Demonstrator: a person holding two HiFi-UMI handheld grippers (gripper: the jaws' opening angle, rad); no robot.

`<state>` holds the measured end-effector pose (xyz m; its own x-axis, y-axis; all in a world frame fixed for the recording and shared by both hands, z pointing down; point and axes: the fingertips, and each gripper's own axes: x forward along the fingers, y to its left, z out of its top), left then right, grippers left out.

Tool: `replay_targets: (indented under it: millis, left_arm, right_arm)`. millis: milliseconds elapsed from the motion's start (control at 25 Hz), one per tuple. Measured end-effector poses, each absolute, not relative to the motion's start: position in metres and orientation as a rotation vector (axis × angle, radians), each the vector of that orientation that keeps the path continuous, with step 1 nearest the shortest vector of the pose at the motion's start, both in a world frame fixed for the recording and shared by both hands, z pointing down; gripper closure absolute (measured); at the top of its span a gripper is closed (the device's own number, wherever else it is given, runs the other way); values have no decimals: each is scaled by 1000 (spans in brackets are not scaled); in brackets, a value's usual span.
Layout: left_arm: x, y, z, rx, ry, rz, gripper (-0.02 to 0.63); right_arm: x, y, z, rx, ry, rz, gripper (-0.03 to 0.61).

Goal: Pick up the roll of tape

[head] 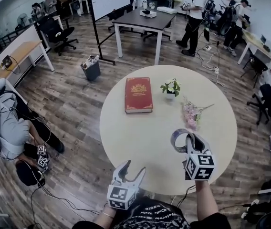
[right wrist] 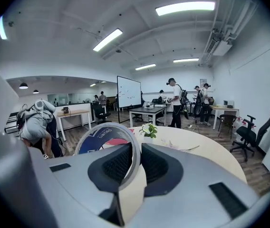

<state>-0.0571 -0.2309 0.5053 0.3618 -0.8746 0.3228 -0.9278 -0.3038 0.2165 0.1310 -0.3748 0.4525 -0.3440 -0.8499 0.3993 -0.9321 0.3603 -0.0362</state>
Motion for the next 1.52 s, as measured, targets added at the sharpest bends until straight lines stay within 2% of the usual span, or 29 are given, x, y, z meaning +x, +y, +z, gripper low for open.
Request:
replay_targets:
  millis: [880,1360,1440,1520]
  left_arm:
    - [-13,-220,507,2360,-1481,197,333]
    - [-5,-210,511,2377,-1465,236,333]
    - [-1,-206,509,2379,-1451,240,374]
    - [2,-203,509,2381,-1435,243,481]
  right_arm:
    - [171,-222,493,1726,-2346,460,509]
    - [162,-214,503,1673,-2333,418,509]
    - [163,-210,501,1665,-2322,409,509]
    - [164,-206,503,1657,-2312,405,509]
